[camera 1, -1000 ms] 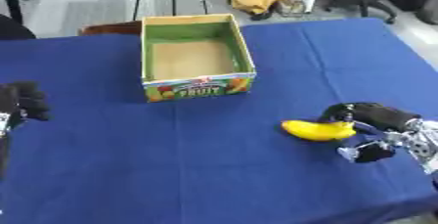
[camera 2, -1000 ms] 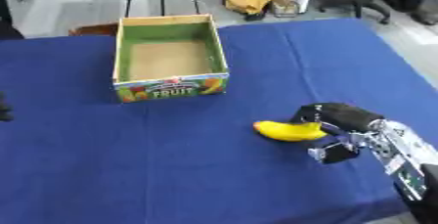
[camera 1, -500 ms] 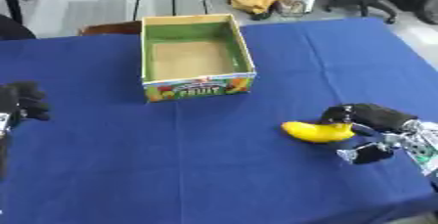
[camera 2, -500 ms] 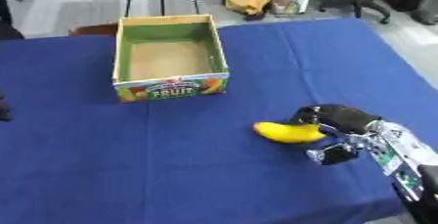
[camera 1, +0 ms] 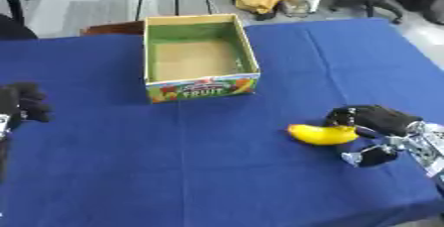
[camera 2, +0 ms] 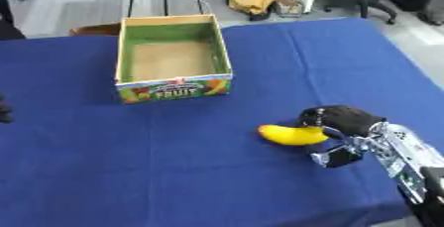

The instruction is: Pick up objects on the table and place them in the box.

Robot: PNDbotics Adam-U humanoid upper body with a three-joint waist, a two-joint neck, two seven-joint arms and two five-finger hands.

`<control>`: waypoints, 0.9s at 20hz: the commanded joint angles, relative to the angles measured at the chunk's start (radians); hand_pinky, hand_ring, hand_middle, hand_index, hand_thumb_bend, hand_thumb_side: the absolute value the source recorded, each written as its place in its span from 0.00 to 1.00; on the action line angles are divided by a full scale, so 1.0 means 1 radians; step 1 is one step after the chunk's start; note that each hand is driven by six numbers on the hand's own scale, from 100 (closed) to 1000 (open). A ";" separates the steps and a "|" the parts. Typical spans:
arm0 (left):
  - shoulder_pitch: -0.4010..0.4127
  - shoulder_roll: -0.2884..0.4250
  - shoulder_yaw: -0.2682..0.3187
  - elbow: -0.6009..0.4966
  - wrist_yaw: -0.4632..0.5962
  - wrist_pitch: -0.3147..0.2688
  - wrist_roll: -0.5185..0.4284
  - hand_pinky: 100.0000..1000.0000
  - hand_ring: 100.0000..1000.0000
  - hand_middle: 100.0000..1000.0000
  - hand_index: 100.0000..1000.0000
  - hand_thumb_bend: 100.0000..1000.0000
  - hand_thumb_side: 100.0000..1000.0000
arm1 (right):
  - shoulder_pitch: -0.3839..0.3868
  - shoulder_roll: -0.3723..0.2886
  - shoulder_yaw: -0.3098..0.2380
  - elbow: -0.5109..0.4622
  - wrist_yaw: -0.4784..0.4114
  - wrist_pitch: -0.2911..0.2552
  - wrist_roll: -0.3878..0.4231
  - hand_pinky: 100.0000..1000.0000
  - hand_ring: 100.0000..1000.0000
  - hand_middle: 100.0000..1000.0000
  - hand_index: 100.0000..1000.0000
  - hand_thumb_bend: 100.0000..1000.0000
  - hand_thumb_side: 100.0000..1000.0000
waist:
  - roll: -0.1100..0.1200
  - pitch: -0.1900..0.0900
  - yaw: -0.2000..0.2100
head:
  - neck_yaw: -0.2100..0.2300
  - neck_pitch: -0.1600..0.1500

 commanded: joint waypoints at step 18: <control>-0.009 0.027 0.007 -0.018 -0.002 0.000 0.001 0.49 0.51 0.53 0.70 0.50 0.80 | -0.025 -0.033 -0.012 -0.029 0.014 0.009 -0.045 0.73 0.82 0.79 0.55 0.00 0.23 | -0.004 -0.014 0.001 | -0.001 0.001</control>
